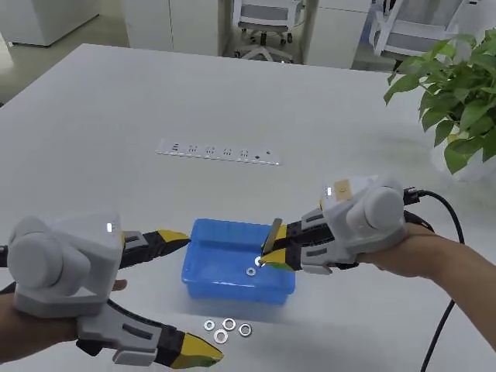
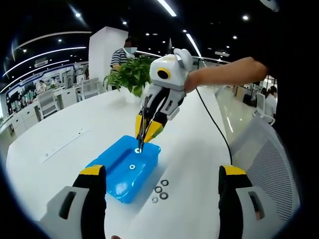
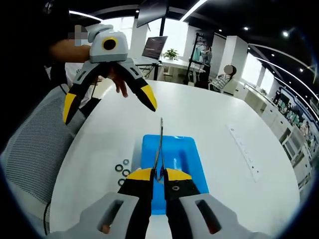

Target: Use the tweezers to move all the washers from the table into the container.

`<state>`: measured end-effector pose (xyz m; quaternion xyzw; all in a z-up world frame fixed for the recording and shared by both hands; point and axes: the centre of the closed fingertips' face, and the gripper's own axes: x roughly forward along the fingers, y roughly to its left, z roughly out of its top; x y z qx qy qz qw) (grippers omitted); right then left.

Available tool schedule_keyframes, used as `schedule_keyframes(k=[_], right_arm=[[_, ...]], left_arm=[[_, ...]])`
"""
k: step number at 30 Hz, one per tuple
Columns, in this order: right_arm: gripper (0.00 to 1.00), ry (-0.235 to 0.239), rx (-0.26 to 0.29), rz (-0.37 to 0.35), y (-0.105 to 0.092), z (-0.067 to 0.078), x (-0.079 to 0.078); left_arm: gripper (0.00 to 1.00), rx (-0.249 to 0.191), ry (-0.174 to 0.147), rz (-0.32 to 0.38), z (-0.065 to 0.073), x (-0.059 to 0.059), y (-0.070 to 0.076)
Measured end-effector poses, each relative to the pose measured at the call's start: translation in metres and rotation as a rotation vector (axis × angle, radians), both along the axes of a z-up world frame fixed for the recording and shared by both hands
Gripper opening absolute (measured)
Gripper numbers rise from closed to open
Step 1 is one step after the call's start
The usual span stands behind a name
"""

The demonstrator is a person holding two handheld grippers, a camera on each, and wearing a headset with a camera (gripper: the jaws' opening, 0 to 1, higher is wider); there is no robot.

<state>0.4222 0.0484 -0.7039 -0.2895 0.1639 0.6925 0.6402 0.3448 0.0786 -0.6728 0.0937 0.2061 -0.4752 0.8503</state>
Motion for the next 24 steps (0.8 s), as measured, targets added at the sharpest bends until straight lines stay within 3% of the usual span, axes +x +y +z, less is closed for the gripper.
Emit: schedule_keyframes(k=[15,24], right_arm=[[0.09,0.032,-0.015,0.007,0.008,-0.030,0.010],[0.09,0.048,-0.037,0.012,0.010,-0.049,0.013]], left_arm=[[0.97,-0.025,0.006,0.016,0.002,0.014,-0.003],[0.86,-0.041,-0.006,0.005,0.002,0.032,-0.008]])
